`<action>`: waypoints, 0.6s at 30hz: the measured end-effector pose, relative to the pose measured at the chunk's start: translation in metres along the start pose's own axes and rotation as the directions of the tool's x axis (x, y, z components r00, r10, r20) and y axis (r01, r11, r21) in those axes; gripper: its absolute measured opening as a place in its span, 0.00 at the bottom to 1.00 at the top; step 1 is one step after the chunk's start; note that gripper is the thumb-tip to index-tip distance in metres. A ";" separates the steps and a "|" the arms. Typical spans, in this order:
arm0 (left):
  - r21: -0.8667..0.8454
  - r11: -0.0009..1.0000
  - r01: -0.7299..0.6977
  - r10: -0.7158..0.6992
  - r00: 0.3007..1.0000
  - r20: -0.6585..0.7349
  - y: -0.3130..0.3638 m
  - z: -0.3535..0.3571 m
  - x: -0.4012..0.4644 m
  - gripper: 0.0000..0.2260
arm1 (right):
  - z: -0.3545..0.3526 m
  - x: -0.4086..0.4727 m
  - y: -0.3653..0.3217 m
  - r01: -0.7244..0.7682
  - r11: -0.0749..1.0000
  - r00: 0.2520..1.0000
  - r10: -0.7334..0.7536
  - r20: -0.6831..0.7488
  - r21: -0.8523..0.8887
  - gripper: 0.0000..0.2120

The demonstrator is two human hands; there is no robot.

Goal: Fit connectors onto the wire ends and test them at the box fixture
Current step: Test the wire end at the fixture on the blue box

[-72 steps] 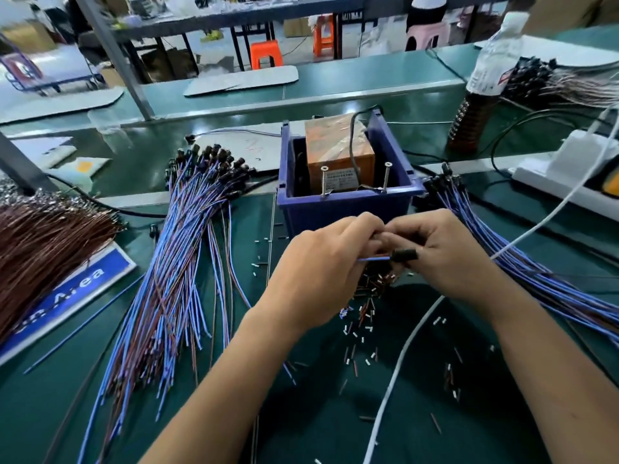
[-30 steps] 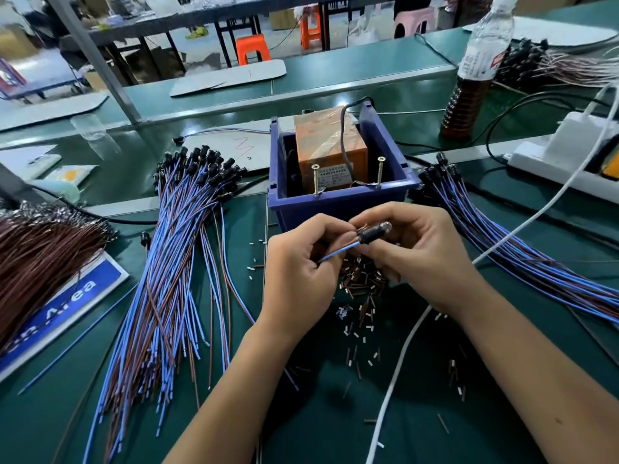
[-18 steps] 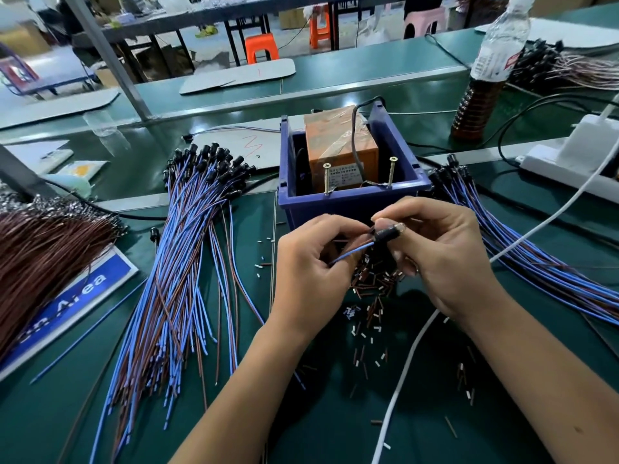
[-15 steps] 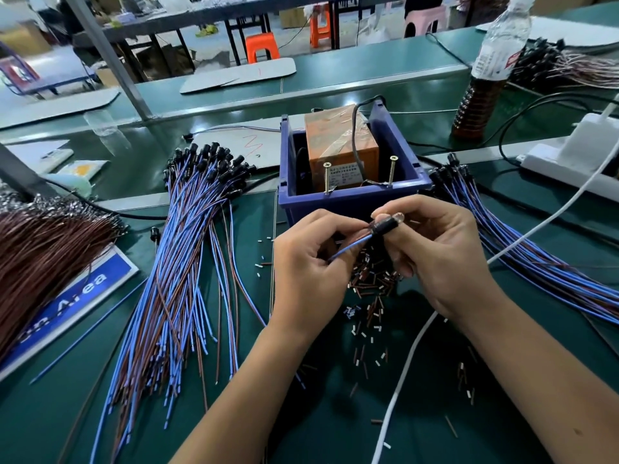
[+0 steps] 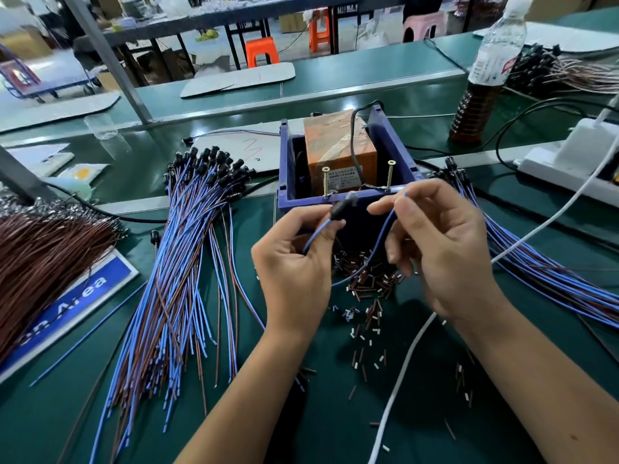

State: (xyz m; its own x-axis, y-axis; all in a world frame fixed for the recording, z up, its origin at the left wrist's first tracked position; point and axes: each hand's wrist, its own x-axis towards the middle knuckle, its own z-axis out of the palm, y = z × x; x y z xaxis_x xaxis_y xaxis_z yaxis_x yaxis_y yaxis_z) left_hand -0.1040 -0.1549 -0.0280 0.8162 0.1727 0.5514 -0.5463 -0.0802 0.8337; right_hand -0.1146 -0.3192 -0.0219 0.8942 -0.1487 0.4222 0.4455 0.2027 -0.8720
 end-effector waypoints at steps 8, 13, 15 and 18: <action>-0.071 0.994 0.080 -0.091 0.982 -0.165 0.003 0.004 0.006 0.02 | 0.002 0.004 0.003 0.183 0.800 0.886 -0.387 -0.258 -0.571 0.04; -0.041 0.994 0.102 -0.108 0.975 -0.196 0.002 0.006 0.007 0.04 | 0.007 0.006 0.004 0.177 0.703 0.870 -0.439 -0.225 -0.689 0.05; -0.018 0.995 0.101 -0.103 0.976 -0.194 0.003 0.007 0.006 0.05 | 0.009 0.007 0.004 0.181 0.685 0.868 -0.449 -0.213 -0.706 0.06; -0.001 0.994 0.111 -0.109 0.976 -0.189 0.003 0.007 0.006 0.06 | 0.011 0.008 0.004 0.185 0.677 0.869 -0.451 -0.204 -0.712 0.06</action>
State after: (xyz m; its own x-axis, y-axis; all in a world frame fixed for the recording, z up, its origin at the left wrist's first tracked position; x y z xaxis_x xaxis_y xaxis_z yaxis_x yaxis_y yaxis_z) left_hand -0.0998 -0.1611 -0.0219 0.8204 0.3629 0.4420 -0.4528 -0.0598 0.8896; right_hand -0.1050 -0.3094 -0.0193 0.5669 -0.4180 0.7098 0.4354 -0.5794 -0.6890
